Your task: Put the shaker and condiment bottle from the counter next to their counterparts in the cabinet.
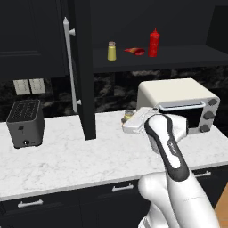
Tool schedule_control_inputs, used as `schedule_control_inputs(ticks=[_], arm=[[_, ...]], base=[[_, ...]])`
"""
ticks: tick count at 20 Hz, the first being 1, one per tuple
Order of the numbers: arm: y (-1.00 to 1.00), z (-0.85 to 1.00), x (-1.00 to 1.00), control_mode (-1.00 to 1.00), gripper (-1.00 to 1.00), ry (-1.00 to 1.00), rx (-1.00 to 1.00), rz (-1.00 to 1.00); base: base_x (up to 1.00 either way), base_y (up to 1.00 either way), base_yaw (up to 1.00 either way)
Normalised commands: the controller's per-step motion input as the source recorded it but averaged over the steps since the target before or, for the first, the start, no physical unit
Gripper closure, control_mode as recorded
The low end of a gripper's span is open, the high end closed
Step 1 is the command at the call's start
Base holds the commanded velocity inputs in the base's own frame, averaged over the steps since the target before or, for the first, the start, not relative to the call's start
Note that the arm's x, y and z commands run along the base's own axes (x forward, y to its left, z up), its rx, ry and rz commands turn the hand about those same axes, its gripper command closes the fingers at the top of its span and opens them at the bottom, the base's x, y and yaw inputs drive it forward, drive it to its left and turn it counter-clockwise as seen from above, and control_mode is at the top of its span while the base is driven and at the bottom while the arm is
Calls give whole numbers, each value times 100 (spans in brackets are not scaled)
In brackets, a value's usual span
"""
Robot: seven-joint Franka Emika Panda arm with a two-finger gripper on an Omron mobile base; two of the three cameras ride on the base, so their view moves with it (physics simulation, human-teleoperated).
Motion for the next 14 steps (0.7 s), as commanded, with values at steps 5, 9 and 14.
schedule_control_inputs(ticks=[5,9,14], arm=[[23,95,10,-100,100,10,0,-30],[0,73,68,-100,100,3,0,-44],[-7,75,78,-100,100,2,2,-31]], base=[[0,0,0],[0,0,0],[0,0,0]])
